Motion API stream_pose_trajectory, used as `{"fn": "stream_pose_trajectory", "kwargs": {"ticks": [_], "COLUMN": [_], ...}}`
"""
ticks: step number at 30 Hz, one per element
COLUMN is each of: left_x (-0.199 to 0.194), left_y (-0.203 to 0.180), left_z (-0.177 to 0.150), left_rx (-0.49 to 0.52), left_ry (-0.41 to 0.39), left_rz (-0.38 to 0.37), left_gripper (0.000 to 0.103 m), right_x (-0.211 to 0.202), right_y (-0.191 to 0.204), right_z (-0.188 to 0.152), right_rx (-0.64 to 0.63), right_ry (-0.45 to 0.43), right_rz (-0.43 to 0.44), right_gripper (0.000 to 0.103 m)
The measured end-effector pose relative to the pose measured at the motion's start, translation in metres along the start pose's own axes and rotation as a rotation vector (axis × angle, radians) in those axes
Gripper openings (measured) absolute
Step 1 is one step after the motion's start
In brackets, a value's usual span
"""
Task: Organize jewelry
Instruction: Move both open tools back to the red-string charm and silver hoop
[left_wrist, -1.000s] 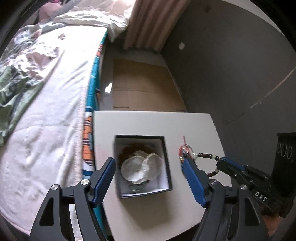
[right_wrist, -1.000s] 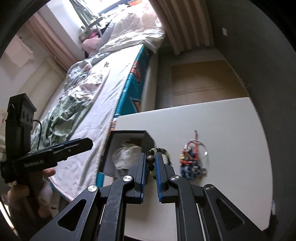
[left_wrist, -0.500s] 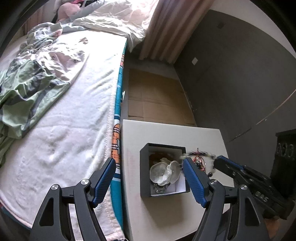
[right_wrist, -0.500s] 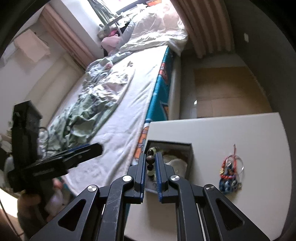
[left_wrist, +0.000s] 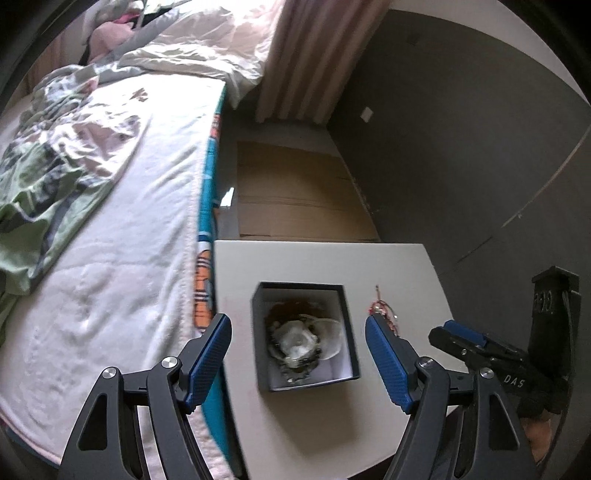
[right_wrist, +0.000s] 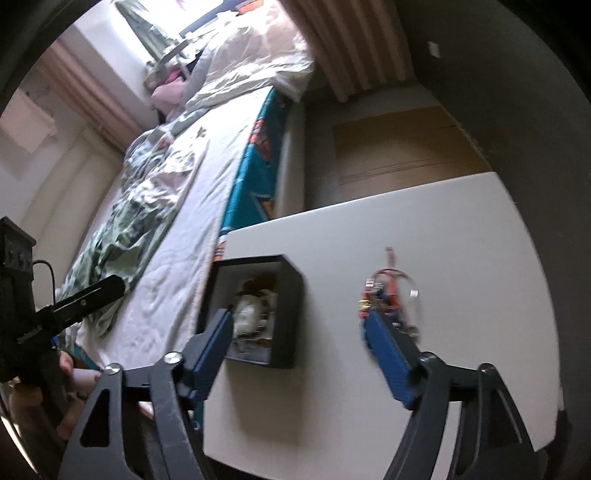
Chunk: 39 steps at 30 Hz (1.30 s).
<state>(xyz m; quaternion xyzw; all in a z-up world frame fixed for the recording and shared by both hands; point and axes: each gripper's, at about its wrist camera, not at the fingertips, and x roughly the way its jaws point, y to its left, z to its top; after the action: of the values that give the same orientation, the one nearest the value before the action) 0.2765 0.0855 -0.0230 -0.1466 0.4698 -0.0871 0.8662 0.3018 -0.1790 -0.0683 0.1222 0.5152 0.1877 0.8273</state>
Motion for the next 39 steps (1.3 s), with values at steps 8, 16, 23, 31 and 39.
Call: {"fn": "stream_pose_trajectory", "kwargs": {"ticks": [8, 16, 23, 31, 39], "left_x": [0.024, 0.061, 0.094, 0.138, 0.185], "left_y": [-0.043, -0.083, -0.111, -0.144, -0.164], "left_z": [-0.001, -0.004, 0.001, 0.002, -0.004], "left_rx": [0.073, 0.133, 0.178, 0.277, 0.364], "left_ry": [0.040, 0.112, 0.166, 0.246, 0.325], "left_rz": [-0.049, -0.069, -0.057, -0.007, 0.050], "left_gripper": [0.075, 0.075, 0.071, 0.071, 0.071], "right_x": [-0.015, -0.015, -0.021, -0.026, -0.032], "right_y": [-0.038, -0.069, -0.091, -0.131, -0.162], "right_z": [-0.005, -0.012, -0.012, -0.013, -0.019], "right_rx": [0.062, 0.117, 0.134, 0.220, 0.269], "right_ry": [-0.009, -0.004, -0.025, -0.045, -0.045], "right_rz": [0.027, 0.015, 0.016, -0.034, -0.084], "right_gripper": [0.088, 0.097, 0.097, 0.097, 0.097]}}
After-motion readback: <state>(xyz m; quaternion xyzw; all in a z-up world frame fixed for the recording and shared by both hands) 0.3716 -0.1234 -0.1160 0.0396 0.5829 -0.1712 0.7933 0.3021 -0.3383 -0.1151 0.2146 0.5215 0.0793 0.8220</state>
